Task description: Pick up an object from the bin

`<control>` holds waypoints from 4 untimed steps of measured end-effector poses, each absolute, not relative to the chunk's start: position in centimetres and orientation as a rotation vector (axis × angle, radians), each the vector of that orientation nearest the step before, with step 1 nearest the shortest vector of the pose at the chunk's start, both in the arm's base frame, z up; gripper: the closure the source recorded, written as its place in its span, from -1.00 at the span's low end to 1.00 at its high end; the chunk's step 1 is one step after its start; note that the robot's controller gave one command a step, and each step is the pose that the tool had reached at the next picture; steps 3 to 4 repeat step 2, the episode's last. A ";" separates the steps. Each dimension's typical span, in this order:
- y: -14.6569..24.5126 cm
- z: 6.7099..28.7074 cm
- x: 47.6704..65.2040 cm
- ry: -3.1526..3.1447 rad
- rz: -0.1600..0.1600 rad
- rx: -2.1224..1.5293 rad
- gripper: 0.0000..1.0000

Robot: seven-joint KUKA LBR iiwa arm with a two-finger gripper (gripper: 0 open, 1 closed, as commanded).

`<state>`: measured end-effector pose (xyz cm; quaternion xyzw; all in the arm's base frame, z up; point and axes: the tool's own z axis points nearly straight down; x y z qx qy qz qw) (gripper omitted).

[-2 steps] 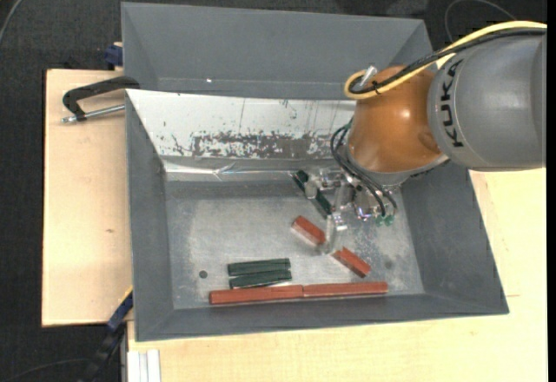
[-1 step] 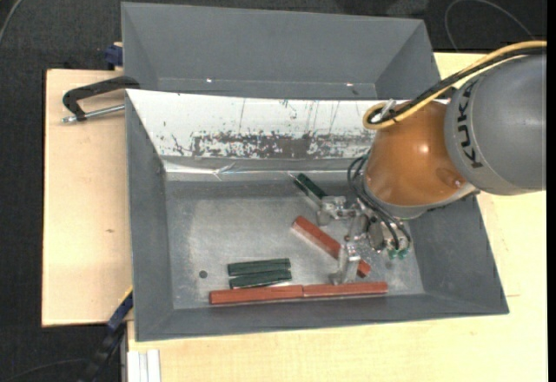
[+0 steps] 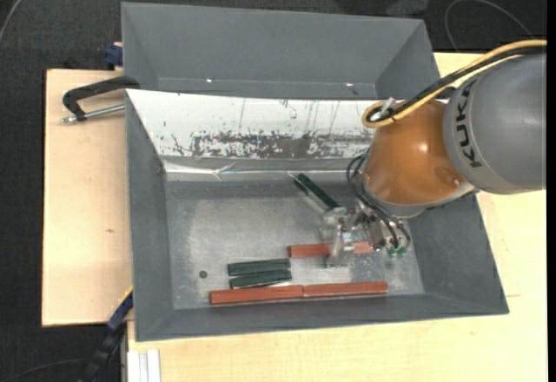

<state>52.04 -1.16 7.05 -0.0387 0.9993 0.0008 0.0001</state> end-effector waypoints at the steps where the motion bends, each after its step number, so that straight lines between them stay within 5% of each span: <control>1: 0.2 12.5 53.5 2.999 -0.001 -0.903 1.00; 2: 0.5 30.2 53.1 2.989 -0.006 -0.912 1.00; 4: 0.5 30.2 53.1 2.989 -0.006 -0.912 1.00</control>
Offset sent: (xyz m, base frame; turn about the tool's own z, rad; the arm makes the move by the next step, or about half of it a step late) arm 0.0119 0.0126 0.0527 -0.5062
